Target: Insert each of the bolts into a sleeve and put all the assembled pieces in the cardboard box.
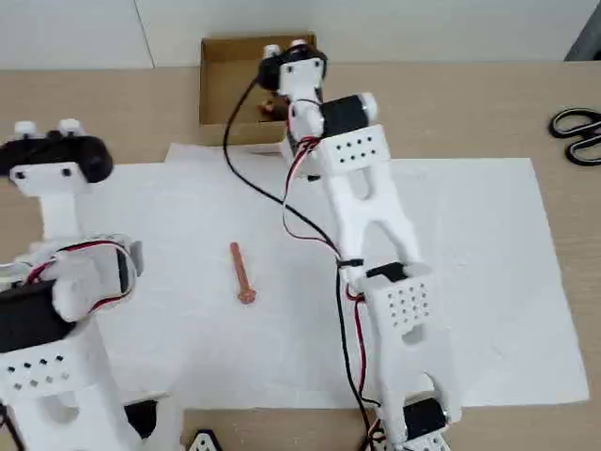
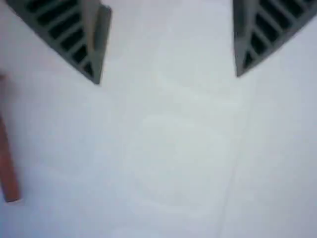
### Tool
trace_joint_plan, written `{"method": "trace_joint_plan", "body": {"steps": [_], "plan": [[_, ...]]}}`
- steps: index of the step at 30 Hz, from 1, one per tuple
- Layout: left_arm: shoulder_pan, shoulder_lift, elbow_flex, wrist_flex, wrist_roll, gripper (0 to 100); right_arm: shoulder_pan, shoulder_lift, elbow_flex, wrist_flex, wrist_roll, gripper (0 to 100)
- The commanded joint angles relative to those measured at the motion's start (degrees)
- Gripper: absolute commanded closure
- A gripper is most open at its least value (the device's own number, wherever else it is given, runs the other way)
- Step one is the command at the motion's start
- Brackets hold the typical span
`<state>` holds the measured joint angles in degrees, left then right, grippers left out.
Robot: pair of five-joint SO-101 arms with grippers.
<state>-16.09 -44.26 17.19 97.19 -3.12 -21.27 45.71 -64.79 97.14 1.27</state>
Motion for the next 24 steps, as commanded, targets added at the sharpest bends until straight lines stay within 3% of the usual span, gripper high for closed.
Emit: {"method": "trace_joint_plan", "body": {"steps": [1,12,15,20,24], "plan": [[4.22,4.22,-0.48,-2.9,-0.44,83,1.27,-9.8,8.35,0.22,-1.32,99.6],[14.86,37.71,-8.92,-6.42,5.27,83,3.82,-31.16,23.12,-0.04,0.26,99.6],[18.46,42.11,-11.56,-6.33,12.84,83,5.32,-33.71,25.58,-0.04,0.18,99.6],[20.84,47.82,-11.47,-7.03,31.56,83,5.58,-36.0,26.81,-0.13,0.18,99.6],[24.18,53.63,-11.03,-7.38,35.52,83,5.41,-36.26,26.81,-0.13,0.18,99.6]]}}
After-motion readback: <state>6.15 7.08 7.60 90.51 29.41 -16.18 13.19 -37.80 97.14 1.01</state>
